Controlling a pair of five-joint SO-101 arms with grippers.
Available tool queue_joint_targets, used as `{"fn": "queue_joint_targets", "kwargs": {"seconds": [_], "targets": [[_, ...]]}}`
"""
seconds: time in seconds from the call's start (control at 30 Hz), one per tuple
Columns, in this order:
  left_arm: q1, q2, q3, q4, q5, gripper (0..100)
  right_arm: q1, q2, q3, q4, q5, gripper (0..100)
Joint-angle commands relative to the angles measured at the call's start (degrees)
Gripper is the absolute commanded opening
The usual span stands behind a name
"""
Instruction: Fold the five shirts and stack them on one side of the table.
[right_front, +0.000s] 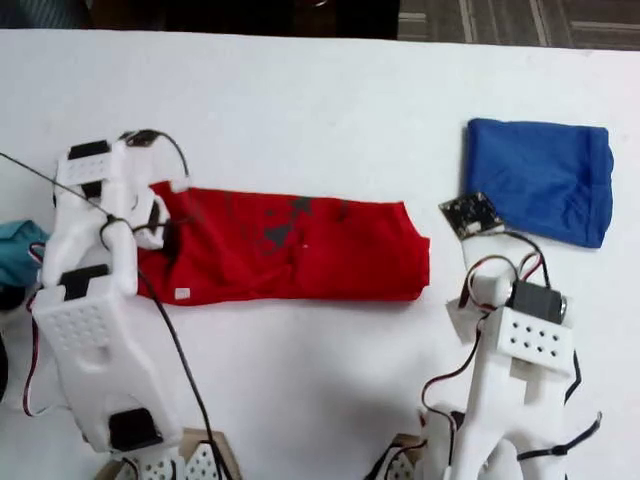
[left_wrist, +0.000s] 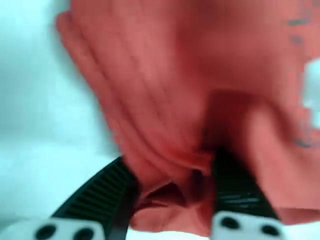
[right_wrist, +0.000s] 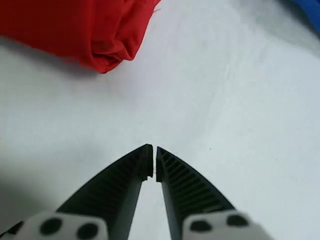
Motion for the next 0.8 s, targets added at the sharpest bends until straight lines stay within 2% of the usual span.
{"fn": "queue_joint_targets", "kwargs": {"seconds": [0.0,0.03,0.17,0.27,0.43,0.5,0.6,0.77], "targets": [[0.7,0.7,0.0,0.7,0.1,2,0.4,-3.6,5.3,-3.5,0.5,1.9],[-0.4,0.5,0.0,0.7,-0.3,4,0.4,-4.6,7.9,-5.4,0.4,1.9],[-6.4,0.1,-0.8,1.6,-5.5,3,0.4,-8.1,18.8,-14.5,0.2,1.9],[-11.7,0.2,-4.9,6.0,-9.2,3,0.5,-10.0,25.8,-19.6,0.2,1.9],[-17.9,0.2,-17.5,16.2,-14.0,3,2.6,-12.6,28.0,-20.9,0.1,1.9],[-18.5,0.2,-22.1,19.6,-14.9,3,3.5,-13.8,29.5,-21.6,0.0,1.9],[-18.4,-0.5,-23.6,19.5,-15.2,3,3.5,-15.5,30.2,-21.3,0.0,1.9],[-11.4,-6.4,-18.1,19.5,-13.8,3,3.6,-18.9,31.7,-21.2,-2.1,1.9]]}}
